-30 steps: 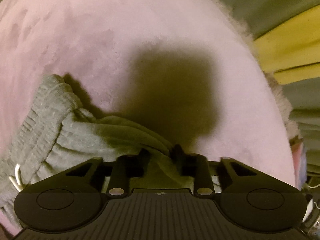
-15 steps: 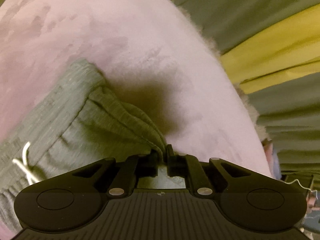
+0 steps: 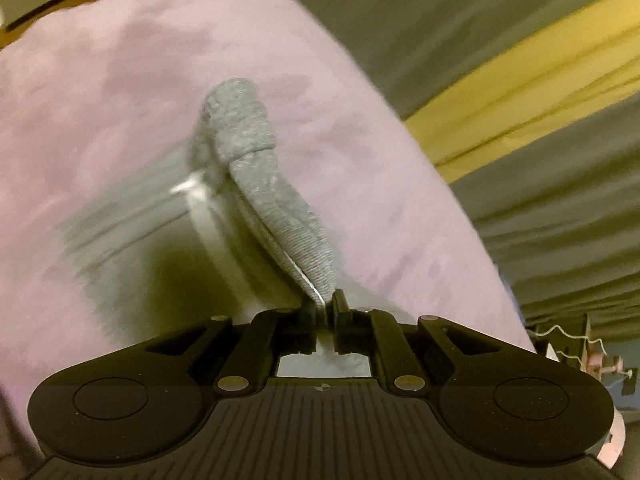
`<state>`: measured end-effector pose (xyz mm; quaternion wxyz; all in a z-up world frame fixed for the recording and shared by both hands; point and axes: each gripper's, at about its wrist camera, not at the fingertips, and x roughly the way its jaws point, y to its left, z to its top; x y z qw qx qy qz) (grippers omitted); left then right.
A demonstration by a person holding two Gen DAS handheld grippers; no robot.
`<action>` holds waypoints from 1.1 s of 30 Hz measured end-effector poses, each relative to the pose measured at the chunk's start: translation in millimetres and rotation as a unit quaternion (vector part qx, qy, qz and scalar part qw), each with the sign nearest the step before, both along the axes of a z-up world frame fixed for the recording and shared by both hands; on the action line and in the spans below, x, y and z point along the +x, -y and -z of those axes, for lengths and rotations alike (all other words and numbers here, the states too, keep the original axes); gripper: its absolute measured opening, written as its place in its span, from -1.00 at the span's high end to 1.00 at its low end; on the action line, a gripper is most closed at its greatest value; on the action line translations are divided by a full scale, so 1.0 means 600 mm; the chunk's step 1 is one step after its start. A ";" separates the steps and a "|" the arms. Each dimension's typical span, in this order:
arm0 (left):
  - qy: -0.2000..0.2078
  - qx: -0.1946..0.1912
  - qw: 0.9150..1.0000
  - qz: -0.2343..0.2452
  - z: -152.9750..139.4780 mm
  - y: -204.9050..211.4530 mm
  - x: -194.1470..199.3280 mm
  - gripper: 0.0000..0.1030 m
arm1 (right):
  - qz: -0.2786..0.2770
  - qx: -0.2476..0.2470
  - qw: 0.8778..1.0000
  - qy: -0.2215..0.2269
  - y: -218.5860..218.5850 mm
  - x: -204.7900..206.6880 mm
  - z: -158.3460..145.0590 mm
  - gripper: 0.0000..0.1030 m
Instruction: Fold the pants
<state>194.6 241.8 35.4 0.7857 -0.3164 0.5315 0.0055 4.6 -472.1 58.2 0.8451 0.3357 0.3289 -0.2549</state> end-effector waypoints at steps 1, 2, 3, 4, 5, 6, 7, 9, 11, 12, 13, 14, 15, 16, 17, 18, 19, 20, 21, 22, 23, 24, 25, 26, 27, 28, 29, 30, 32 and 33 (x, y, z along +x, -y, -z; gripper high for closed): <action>-0.001 -0.004 1.000 -0.008 0.005 -0.020 -0.031 0.82 | -0.001 0.000 1.000 0.005 -0.005 -0.030 -0.002 0.83; -0.007 -0.010 1.000 -0.019 0.020 -0.036 -0.052 0.82 | 0.002 0.003 1.000 0.006 -0.009 -0.065 0.000 0.83; -0.015 -0.011 1.000 -0.021 0.036 -0.048 -0.073 0.82 | 0.005 0.009 1.000 0.007 -0.010 -0.105 0.009 0.83; -0.032 -0.001 0.999 -0.018 0.061 -0.056 -0.091 0.82 | 0.006 0.015 1.000 0.004 -0.009 -0.135 0.023 0.83; -0.056 0.009 0.998 -0.018 0.088 -0.061 -0.104 0.82 | 0.006 0.024 1.000 -0.005 -0.009 -0.161 0.045 0.83; -0.075 0.008 0.997 -0.016 0.120 -0.065 -0.112 0.82 | -0.001 0.034 0.999 -0.015 -0.009 -0.178 0.069 0.83; -0.091 0.007 0.996 -0.019 0.149 -0.067 -0.118 0.82 | 0.001 0.047 0.998 -0.030 -0.008 -0.194 0.098 0.83; -0.110 0.034 0.993 -0.020 0.188 -0.058 -0.120 0.78 | 0.005 0.077 0.995 -0.067 -0.005 -0.212 0.168 0.83; -0.095 0.047 0.994 -0.019 0.196 -0.047 -0.116 0.66 | 0.006 0.081 0.991 -0.106 -0.004 -0.215 0.224 0.82; -0.086 0.045 0.995 -0.020 0.195 -0.043 -0.113 0.42 | 0.009 0.073 0.990 -0.124 -0.004 -0.216 0.243 0.80; -0.077 0.042 0.996 -0.020 0.198 -0.041 -0.112 0.31 | 0.012 0.070 0.989 -0.126 -0.003 -0.217 0.249 0.66; -0.071 0.043 0.996 -0.023 0.202 -0.040 -0.106 0.14 | 0.017 0.069 0.990 -0.125 -0.001 -0.220 0.250 0.46; -0.071 0.045 0.996 -0.025 0.207 -0.038 -0.099 0.06 | 0.022 0.064 0.990 -0.122 0.001 -0.222 0.245 0.31; -0.074 0.044 0.996 -0.027 0.209 -0.037 -0.096 0.03 | 0.032 0.051 0.991 -0.120 0.002 -0.229 0.241 -0.10; -0.077 0.041 0.996 -0.033 0.215 -0.036 -0.090 -0.03 | 0.053 0.032 0.991 -0.122 0.008 -0.237 0.232 -0.41; -0.076 0.030 0.996 -0.042 0.218 -0.037 -0.088 -0.13 | 0.073 0.021 0.990 -0.122 0.013 -0.246 0.224 -0.48; -0.075 0.021 0.996 -0.048 0.220 -0.036 -0.086 -0.19 | 0.085 0.021 0.989 -0.117 0.024 -0.254 0.222 -0.49; -0.074 0.011 0.995 -0.058 0.227 -0.035 -0.084 -0.24 | 0.097 0.030 0.989 -0.107 0.036 -0.265 0.219 -0.49; -0.074 0.008 0.995 -0.068 0.230 -0.036 -0.084 -0.24 | 0.106 0.041 0.989 -0.097 0.048 -0.272 0.219 -0.49; -0.074 0.009 0.995 -0.073 0.234 -0.037 -0.084 -0.24 | 0.113 0.053 0.988 -0.094 0.055 -0.277 0.224 -0.49; -0.076 0.016 0.994 -0.072 0.237 -0.036 -0.085 -0.19 | 0.117 0.061 0.986 -0.098 0.062 -0.278 0.230 -0.47; -0.077 0.026 0.994 -0.069 0.235 -0.031 -0.084 -0.13 | 0.120 0.067 0.985 -0.104 0.063 -0.281 0.238 -0.41; -0.079 0.035 0.994 -0.063 0.233 -0.026 -0.082 -0.09 | 0.122 0.072 0.984 -0.111 0.065 -0.279 0.247 -0.21; -0.082 0.041 0.994 -0.058 0.232 -0.022 -0.078 -0.01 | 0.120 0.078 0.983 -0.114 0.067 -0.278 0.256 0.03; -0.085 0.047 0.994 -0.056 0.229 -0.021 -0.078 0.06 | 0.117 0.091 0.983 -0.111 0.070 -0.275 0.261 0.11; -0.087 0.048 0.993 -0.057 0.228 -0.023 -0.077 0.12 | 0.116 0.102 0.982 -0.106 0.070 -0.273 0.264 0.16; -0.091 0.049 0.993 -0.061 0.225 -0.028 -0.078 0.34 | 0.114 0.115 0.981 -0.105 0.069 -0.271 0.269 0.37; -0.093 0.045 0.993 -0.064 0.224 -0.033 -0.079 0.50 | 0.110 0.120 0.981 -0.110 0.064 -0.266 0.274 0.55; -0.087 0.022 0.994 -0.068 0.219 -0.046 -0.084 0.64 | 0.099 0.108 0.983 -0.115 0.048 -0.265 0.273 0.89; -0.085 0.017 0.994 -0.068 0.216 -0.050 -0.084 0.69 | 0.096 0.099 0.985 -0.107 0.040 -0.270 0.268 0.89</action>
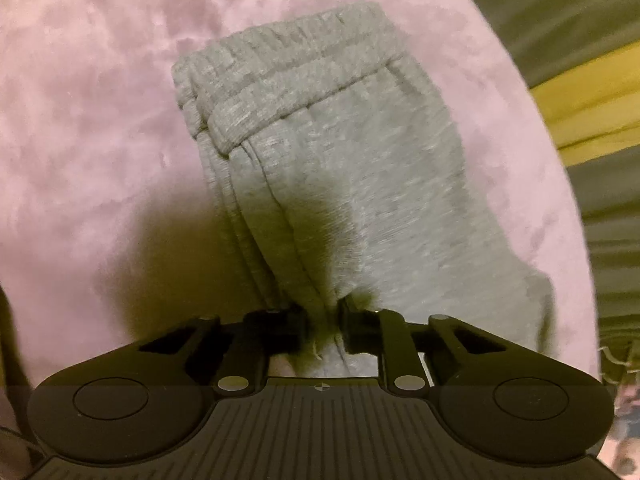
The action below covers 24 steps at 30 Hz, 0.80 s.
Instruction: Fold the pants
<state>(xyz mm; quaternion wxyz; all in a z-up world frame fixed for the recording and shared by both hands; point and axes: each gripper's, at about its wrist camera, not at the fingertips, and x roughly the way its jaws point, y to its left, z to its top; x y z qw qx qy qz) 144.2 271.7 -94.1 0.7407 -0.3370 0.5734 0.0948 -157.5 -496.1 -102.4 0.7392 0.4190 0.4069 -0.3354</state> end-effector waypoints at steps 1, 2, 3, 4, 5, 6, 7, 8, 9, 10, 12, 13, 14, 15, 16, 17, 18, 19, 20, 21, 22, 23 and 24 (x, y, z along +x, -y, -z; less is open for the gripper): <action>0.003 0.000 1.000 0.003 -0.004 -0.002 0.000 0.69 | -0.002 -0.006 1.000 0.019 -0.002 -0.006 -0.008 0.89; 0.008 0.001 1.000 0.007 -0.009 -0.005 -0.002 0.70 | -0.005 -0.009 0.999 0.033 -0.004 -0.006 -0.012 0.89; 0.010 0.002 1.000 0.009 -0.011 -0.007 -0.002 0.71 | -0.009 -0.010 0.999 0.041 -0.003 -0.012 -0.014 0.89; 0.009 0.001 1.000 0.008 -0.011 -0.009 -0.004 0.71 | -0.014 -0.008 0.999 0.035 -0.003 -0.016 -0.012 0.89; 0.008 -0.001 1.000 0.008 -0.009 -0.010 -0.005 0.71 | -0.020 -0.006 1.000 0.023 -0.002 -0.020 -0.004 0.89; 0.006 0.000 1.000 0.009 -0.005 -0.011 -0.006 0.69 | -0.023 -0.003 1.000 0.011 0.001 -0.019 0.006 0.89; -0.004 0.003 1.000 0.011 0.003 -0.013 -0.006 0.66 | -0.026 0.000 1.000 -0.001 0.003 -0.023 0.017 0.88; -0.018 0.008 1.000 0.007 0.011 -0.018 -0.009 0.47 | -0.026 0.002 1.000 -0.013 0.004 -0.025 0.024 0.79; -0.028 0.011 1.000 0.002 0.017 -0.024 -0.012 0.21 | -0.026 -0.001 0.999 -0.023 0.004 -0.028 0.027 0.73; -0.032 0.013 0.999 -0.004 0.017 -0.029 -0.017 0.13 | -0.023 -0.008 0.999 -0.028 0.004 -0.029 0.024 0.61; -0.025 0.024 0.999 -0.005 0.000 -0.033 -0.032 -0.08 | -0.005 -0.038 0.998 -0.049 -0.003 -0.032 0.003 0.34; -0.020 0.042 0.999 -0.002 -0.014 -0.031 -0.041 -0.13 | 0.000 -0.064 0.996 -0.067 -0.010 -0.029 -0.011 0.19; -0.011 0.065 0.998 0.002 -0.032 -0.023 -0.050 -0.09 | -0.005 -0.108 0.990 -0.086 -0.024 -0.024 -0.034 0.12; 0.006 0.098 0.995 0.011 -0.054 -0.010 -0.061 -0.11 | -0.019 -0.143 0.985 -0.089 -0.039 -0.016 -0.054 0.07; 0.028 0.130 0.991 0.027 -0.076 0.008 -0.072 -0.13 | -0.035 -0.175 0.980 -0.084 -0.056 -0.007 -0.074 -0.03; 0.051 0.149 0.986 0.048 -0.096 0.027 -0.081 -0.25 | -0.052 -0.203 0.975 -0.071 -0.076 0.005 -0.095 -0.13; 0.071 0.154 0.983 0.068 -0.110 0.048 -0.087 -0.45 | -0.075 -0.228 0.969 -0.051 -0.102 0.018 -0.119 -0.21; 0.094 0.147 0.980 0.095 -0.120 0.073 -0.092 -0.53 | -0.102 -0.245 0.964 -0.024 -0.131 0.034 -0.140 -0.32; 0.109 0.134 0.978 0.118 -0.122 0.097 -0.090 -0.60 | -0.134 -0.255 0.958 0.006 -0.159 0.054 -0.156 -0.41; 0.119 0.115 0.975 0.150 -0.118 0.127 -0.087 -0.61 | -0.166 -0.259 0.951 0.034 -0.186 0.073 -0.166 -0.47; 0.124 0.095 0.971 0.182 -0.107 0.158 -0.082 -0.61 | -0.199 -0.259 0.943 0.062 -0.214 0.096 -0.171 -0.53; 0.123 0.085 0.968 0.202 -0.095 0.182 -0.079 -0.61 | -0.235 -0.249 0.935 0.094 -0.244 0.124 -0.170 -0.55; 0.114 0.078 0.965 0.222 -0.074 0.213 -0.074 -0.57 | -0.273 -0.222 0.927 0.130 -0.279 0.161 -0.162 -0.55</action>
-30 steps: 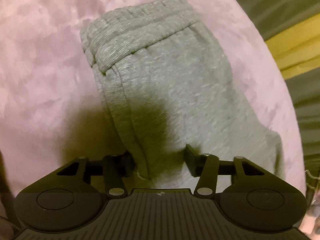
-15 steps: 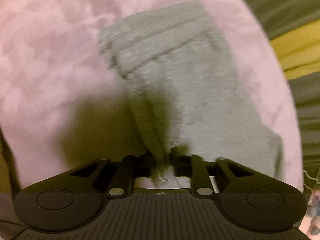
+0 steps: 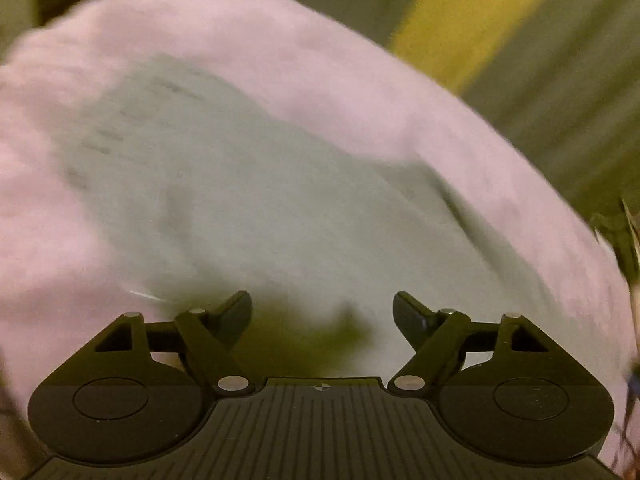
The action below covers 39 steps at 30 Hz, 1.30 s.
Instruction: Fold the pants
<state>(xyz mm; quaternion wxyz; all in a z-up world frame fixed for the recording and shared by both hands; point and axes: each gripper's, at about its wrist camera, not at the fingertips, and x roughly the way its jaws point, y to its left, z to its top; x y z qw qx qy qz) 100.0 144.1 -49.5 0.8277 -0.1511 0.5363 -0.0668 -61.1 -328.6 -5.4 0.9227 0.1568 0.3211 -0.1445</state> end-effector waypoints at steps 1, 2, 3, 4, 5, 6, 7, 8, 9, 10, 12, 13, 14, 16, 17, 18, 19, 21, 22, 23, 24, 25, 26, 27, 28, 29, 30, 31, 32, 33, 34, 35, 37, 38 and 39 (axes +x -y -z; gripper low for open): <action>-0.008 0.002 1.000 0.016 0.019 0.024 0.003 -0.56 | -0.027 0.028 0.999 0.003 -0.024 0.027 0.009 -0.55; -0.021 0.009 0.999 0.039 0.046 0.050 0.003 -0.50 | -0.058 0.068 0.996 -0.004 -0.053 0.066 0.027 -0.53; -0.040 0.020 0.998 0.053 0.069 0.069 0.001 -0.42 | -0.091 0.106 0.990 -0.018 -0.087 0.108 0.049 -0.50; -0.057 0.031 0.995 0.072 0.093 0.085 -0.005 -0.43 | -0.120 0.131 0.984 -0.036 -0.124 0.149 0.072 -0.42; -0.055 0.046 0.993 0.093 0.111 0.097 -0.015 -0.46 | -0.142 0.146 0.977 -0.061 -0.159 0.186 0.093 -0.21; -0.036 0.069 0.990 0.115 0.119 0.106 -0.027 -0.46 | -0.162 0.158 0.970 -0.087 -0.186 0.219 0.113 -0.05; -0.015 0.094 0.985 0.144 0.119 0.115 -0.039 -0.46 | -0.186 0.175 0.960 -0.116 -0.213 0.254 0.135 0.18; -0.006 0.106 0.981 0.163 0.117 0.120 -0.047 -0.47 | -0.208 0.196 0.948 -0.140 -0.236 0.285 0.157 0.20; -0.007 0.117 0.977 0.181 0.113 0.122 -0.049 -0.49 | -0.218 0.205 0.941 -0.156 -0.252 0.307 0.172 0.20; -0.010 0.130 0.973 0.191 0.109 0.121 -0.048 -0.48 | -0.227 0.200 0.937 -0.174 -0.267 0.325 0.185 0.20; 0.000 0.160 0.969 0.189 0.096 0.104 -0.044 -0.25 | -0.216 0.150 0.942 -0.207 -0.294 0.347 0.201 0.24; 0.015 0.174 0.968 0.179 0.086 0.094 -0.040 -0.26 | -0.202 0.135 0.947 -0.212 -0.294 0.362 0.204 0.28; 0.038 0.194 0.967 0.164 0.072 0.081 -0.040 -0.26 | -0.183 0.121 0.953 -0.208 -0.294 0.373 0.196 0.28; 0.080 0.206 0.965 0.139 0.049 0.064 -0.031 -0.38 | -0.141 0.051 0.973 -0.174 -0.303 0.397 0.161 0.21; 0.098 0.200 0.966 0.131 0.043 0.057 -0.024 -0.50 | -0.144 0.047 0.977 -0.151 -0.311 0.410 0.144 0.21; 0.109 0.192 0.968 0.123 0.040 0.050 -0.012 -0.53 | -0.164 0.086 0.974 -0.133 -0.322 0.430 0.128 0.21; 0.108 0.186 0.970 0.115 0.044 0.045 0.001 -0.53 | -0.193 0.143 0.963 -0.126 -0.336 0.454 0.121 0.21; 0.081 0.188 0.974 0.102 0.062 0.040 0.033 -0.46 | -0.236 0.224 0.936 -0.133 -0.365 0.499 0.128 0.21; 0.061 0.191 0.975 0.097 0.074 0.038 0.042 -0.44 | -0.252 0.241 0.926 -0.144 -0.387 0.523 0.137 0.21; 0.052 0.188 0.976 0.096 0.083 0.038 0.047 -0.46 | -0.263 0.242 0.922 -0.150 -0.401 0.530 0.146 0.24; 0.051 0.180 0.978 0.096 0.088 0.031 0.048 -0.48 | -0.266 0.230 0.921 -0.167 -0.419 0.555 0.162 0.24; 0.053 0.176 0.978 0.095 0.089 0.029 0.048 -0.50 | -0.255 0.217 0.924 -0.186 -0.426 0.564 0.176 0.32; 0.055 0.172 0.979 0.096 0.085 0.030 0.045 -0.53 | -0.236 0.195 0.929 -0.206 -0.428 0.580 0.188 0.80; 0.054 0.169 0.979 0.096 0.079 0.028 0.045 -0.54 | -0.220 0.166 0.937 -0.213 -0.424 0.596 0.195 1.00; 0.051 0.167 0.980 0.094 0.072 0.025 0.046 -0.54 | -0.213 0.155 0.943 -0.201 -0.414 0.603 0.193 1.00; 0.050 0.165 0.981 0.093 0.071 0.023 0.042 -0.56 | -0.203 0.157 0.951 -0.173 -0.404 0.607 0.185 1.00; 0.051 0.162 0.981 0.091 0.073 0.025 0.044 -0.57 | -0.172 0.125 0.964 -0.158 -0.397 0.608 0.169 1.00; 0.050 0.157 0.982 0.087 0.071 0.024 0.044 -0.59 | -0.153 0.096 0.973 -0.143 -0.396 0.602 0.155 0.91; 0.050 0.152 0.984 0.084 0.071 0.020 0.054 -0.65 | -0.138 0.072 0.980 -0.126 -0.395 0.592 0.137 0.82; 0.050 0.148 0.984 0.083 0.071 0.021 0.055 -0.69 | -0.150 0.086 0.978 -0.116 -0.389 0.578 0.123 0.82; 0.051 0.148 0.984 0.082 0.073 0.023 0.058 -0.70 | -0.166 0.105 0.974 -0.117 -0.388 0.564 0.116 0.82; 0.052 0.153 0.983 0.083 0.074 0.030 0.057 -0.71 | -0.183 0.117 0.969 -0.120 -0.392 0.545 0.105 0.82; 0.054 0.173 0.979 0.088 0.075 0.045 0.052 -0.72 | -0.211 0.117 0.961 -0.135 -0.403 0.519 0.102 0.75; 0.053 0.181 0.978 0.092 0.078 0.050 0.054 -0.73 | -0.219 0.126 0.955 -0.154 -0.409 0.502 0.109 0.74; 0.054 0.186 0.976 0.095 0.077 0.055 0.052 -0.74 | -0.225 0.136 0.950 -0.169 -0.407 0.499 0.122 0.74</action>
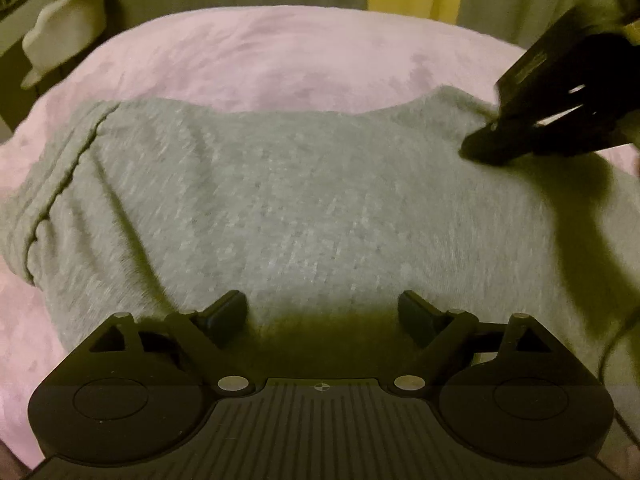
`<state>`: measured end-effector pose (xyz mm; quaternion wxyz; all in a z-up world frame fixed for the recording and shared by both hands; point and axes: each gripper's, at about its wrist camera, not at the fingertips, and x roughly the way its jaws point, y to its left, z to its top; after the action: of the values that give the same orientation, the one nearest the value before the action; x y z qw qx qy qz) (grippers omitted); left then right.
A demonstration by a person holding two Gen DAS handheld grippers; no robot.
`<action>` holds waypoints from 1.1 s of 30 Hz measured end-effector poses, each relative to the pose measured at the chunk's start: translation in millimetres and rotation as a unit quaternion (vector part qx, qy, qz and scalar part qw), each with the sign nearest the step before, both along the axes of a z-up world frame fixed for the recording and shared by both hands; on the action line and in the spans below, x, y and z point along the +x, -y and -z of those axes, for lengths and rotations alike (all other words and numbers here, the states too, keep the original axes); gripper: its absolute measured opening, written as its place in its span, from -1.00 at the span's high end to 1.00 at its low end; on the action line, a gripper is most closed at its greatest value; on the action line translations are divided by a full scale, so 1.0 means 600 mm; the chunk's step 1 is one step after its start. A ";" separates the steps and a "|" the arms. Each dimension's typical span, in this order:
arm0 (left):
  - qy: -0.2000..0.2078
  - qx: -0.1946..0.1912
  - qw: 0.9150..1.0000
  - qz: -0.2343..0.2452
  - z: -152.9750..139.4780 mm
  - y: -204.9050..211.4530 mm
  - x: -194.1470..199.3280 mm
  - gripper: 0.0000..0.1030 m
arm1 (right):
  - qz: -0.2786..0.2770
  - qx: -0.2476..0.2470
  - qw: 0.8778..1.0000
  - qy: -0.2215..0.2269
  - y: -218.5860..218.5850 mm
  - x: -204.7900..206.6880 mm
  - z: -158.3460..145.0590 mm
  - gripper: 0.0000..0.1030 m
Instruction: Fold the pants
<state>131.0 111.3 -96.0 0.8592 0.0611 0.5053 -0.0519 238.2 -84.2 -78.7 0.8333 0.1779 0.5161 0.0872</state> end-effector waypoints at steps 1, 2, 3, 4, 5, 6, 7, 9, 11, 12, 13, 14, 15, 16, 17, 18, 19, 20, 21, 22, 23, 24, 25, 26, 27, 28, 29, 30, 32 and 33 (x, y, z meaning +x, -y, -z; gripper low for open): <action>0.000 0.006 1.000 0.001 -0.001 0.004 -0.003 -0.74 | -0.003 0.001 1.000 -0.018 0.013 0.014 0.019 0.74; -0.001 0.010 1.000 -0.002 -0.001 0.006 -0.003 -0.74 | 0.010 -0.008 1.000 -0.027 0.017 0.025 0.032 0.86; -0.002 0.010 1.000 -0.004 -0.003 0.007 -0.004 -0.73 | 0.025 -0.011 0.999 -0.021 0.030 0.032 0.041 0.98; -0.004 0.005 1.000 -0.006 -0.004 0.007 -0.004 -0.73 | 0.044 -0.015 0.999 -0.012 0.042 0.041 0.044 1.00; -0.010 0.000 1.000 -0.011 -0.006 0.008 -0.006 -0.72 | 0.071 -0.030 0.997 0.013 0.056 0.046 0.038 1.00; -0.014 -0.004 1.000 -0.016 -0.007 0.009 -0.007 -0.71 | 0.093 -0.078 0.992 0.033 0.063 0.047 0.027 1.00; -0.014 -0.008 1.000 -0.017 -0.008 0.011 -0.009 -0.71 | 0.116 -0.136 0.983 0.044 0.063 0.045 0.015 0.80; -0.017 -0.009 1.000 -0.020 -0.009 0.022 -0.010 -0.71 | 0.117 -0.089 0.988 0.039 0.088 0.026 -0.005 0.79; -0.017 -0.009 1.000 -0.013 -0.010 0.040 -0.008 -0.71 | 0.100 -0.056 0.993 0.038 0.104 -0.007 -0.025 0.62; -0.017 -0.012 1.000 -0.006 -0.011 0.049 -0.008 -0.71 | 0.090 -0.074 0.992 0.048 0.110 -0.039 -0.039 0.56; -0.019 -0.016 1.000 0.002 -0.012 0.059 -0.008 -0.71 | 0.083 -0.086 0.991 0.056 0.114 -0.066 -0.046 0.38; -0.021 -0.021 1.000 0.010 -0.012 0.072 -0.012 -0.71 | 0.073 -0.093 0.991 0.059 0.123 -0.102 -0.052 0.17; -0.022 -0.025 0.999 0.017 -0.011 0.084 -0.016 -0.71 | 0.068 -0.090 0.992 0.053 0.129 -0.114 -0.055 0.12; -0.025 -0.028 0.999 0.025 -0.010 0.096 -0.020 -0.71 | 0.060 -0.083 0.994 0.041 0.140 -0.141 -0.054 0.09; -0.032 -0.027 0.999 0.035 -0.008 0.111 -0.025 -0.71 | 0.052 -0.077 0.995 0.032 0.126 -0.126 -0.047 0.09; -0.038 -0.023 0.998 0.044 -0.005 0.126 -0.033 -0.72 | 0.044 -0.069 0.996 0.024 0.135 -0.148 -0.040 0.09; -0.041 -0.018 0.998 0.052 -0.001 0.140 -0.039 -0.72 | 0.037 -0.066 0.997 0.018 0.139 -0.167 -0.031 0.09; -0.039 -0.006 0.997 0.061 0.003 0.156 -0.049 -0.74 | 0.038 -0.068 0.997 0.013 0.145 -0.167 -0.019 0.09; -0.035 0.012 0.997 0.070 0.007 0.168 -0.056 -0.74 | 0.044 -0.073 0.996 0.006 0.161 -0.172 -0.008 0.09; -0.030 0.030 0.996 0.077 0.010 0.177 -0.062 -0.74 | 0.048 -0.076 0.996 -0.002 0.168 -0.162 0.010 0.09; -0.024 0.041 0.996 0.081 0.011 0.184 -0.067 -0.74 | 0.062 -0.081 0.995 -0.014 0.190 -0.162 0.021 0.10; -0.022 0.044 0.996 0.081 0.011 0.186 -0.070 -0.74 | 0.088 -0.093 0.992 -0.022 0.222 -0.163 0.032 0.11; -0.024 0.041 0.996 0.077 0.011 0.185 -0.070 -0.74 | 0.103 -0.094 0.990 -0.019 0.243 -0.160 0.040 0.27; -0.029 0.037 0.996 0.070 0.012 0.183 -0.068 -0.74 | 0.115 -0.082 0.990 -0.014 0.274 -0.165 0.042 0.51; -0.036 0.032 0.997 0.060 0.013 0.180 -0.065 -0.75 | 0.132 -0.054 0.990 -0.012 0.312 -0.177 0.041 0.52; -0.041 0.029 0.998 0.049 0.012 0.181 -0.062 -0.74 | 0.155 -0.033 0.987 -0.014 0.353 -0.193 0.038 0.52; -0.042 0.031 0.998 0.045 0.010 0.184 -0.062 -0.74 | 0.177 -0.029 0.984 -0.017 0.385 -0.212 0.036 0.52; -0.043 0.036 0.997 0.045 0.009 0.192 -0.061 -0.70 | 0.213 -0.044 0.976 -0.020 0.424 -0.237 0.032 0.52; -0.036 0.042 0.997 0.061 0.001 0.220 -0.063 -0.70 | 0.276 -0.123 0.953 -0.029 0.481 -0.290 0.024 0.22; -0.034 0.039 0.996 0.075 -0.001 0.237 -0.066 -0.70 | 0.316 -0.192 0.928 -0.045 0.503 -0.321 0.020 0.02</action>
<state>91.2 -31.1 -95.1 0.8321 0.1302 0.5300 -0.0986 45.5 -385.8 -90.9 0.8118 0.1722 0.4769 -0.2896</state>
